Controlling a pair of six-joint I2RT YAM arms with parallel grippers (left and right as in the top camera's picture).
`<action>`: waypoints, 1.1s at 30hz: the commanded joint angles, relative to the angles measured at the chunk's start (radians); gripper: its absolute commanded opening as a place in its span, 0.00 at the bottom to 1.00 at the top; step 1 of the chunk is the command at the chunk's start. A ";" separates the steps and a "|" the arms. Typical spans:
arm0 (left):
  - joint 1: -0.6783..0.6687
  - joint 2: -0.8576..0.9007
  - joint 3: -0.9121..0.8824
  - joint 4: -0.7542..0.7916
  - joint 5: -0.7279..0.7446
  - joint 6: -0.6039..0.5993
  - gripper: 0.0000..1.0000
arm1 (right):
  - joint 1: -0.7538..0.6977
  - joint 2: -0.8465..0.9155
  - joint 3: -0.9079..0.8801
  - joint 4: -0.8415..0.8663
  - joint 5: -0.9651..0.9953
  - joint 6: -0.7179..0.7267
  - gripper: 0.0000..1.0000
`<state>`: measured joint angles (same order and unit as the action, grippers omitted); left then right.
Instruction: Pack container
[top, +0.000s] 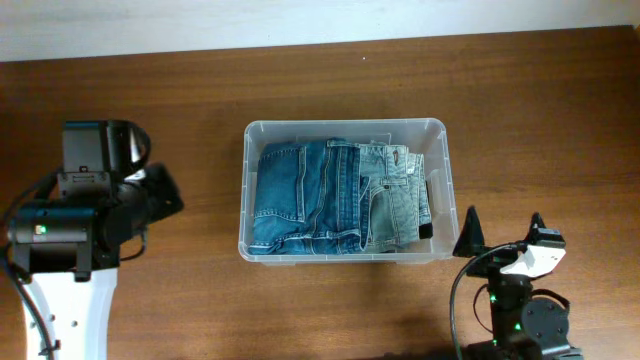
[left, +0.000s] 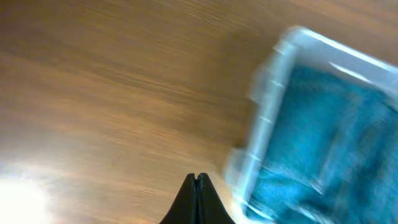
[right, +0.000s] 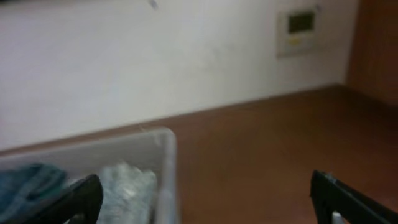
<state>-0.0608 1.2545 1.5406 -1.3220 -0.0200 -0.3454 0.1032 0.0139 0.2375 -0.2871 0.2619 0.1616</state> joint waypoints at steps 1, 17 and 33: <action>-0.066 -0.011 -0.017 0.002 0.163 0.103 0.01 | -0.007 -0.006 0.008 -0.016 0.092 0.012 0.98; -0.139 -0.010 -0.018 0.005 -0.063 0.055 0.69 | -0.007 -0.006 0.008 -0.029 -0.198 0.081 0.98; -0.139 -0.010 -0.018 -0.002 -0.071 0.029 0.44 | -0.005 0.489 0.660 -0.784 -0.397 0.143 0.98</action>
<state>-0.2016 1.2545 1.5265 -1.3209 -0.0860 -0.3035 0.1036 0.3683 0.8024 -0.9890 -0.0643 0.2840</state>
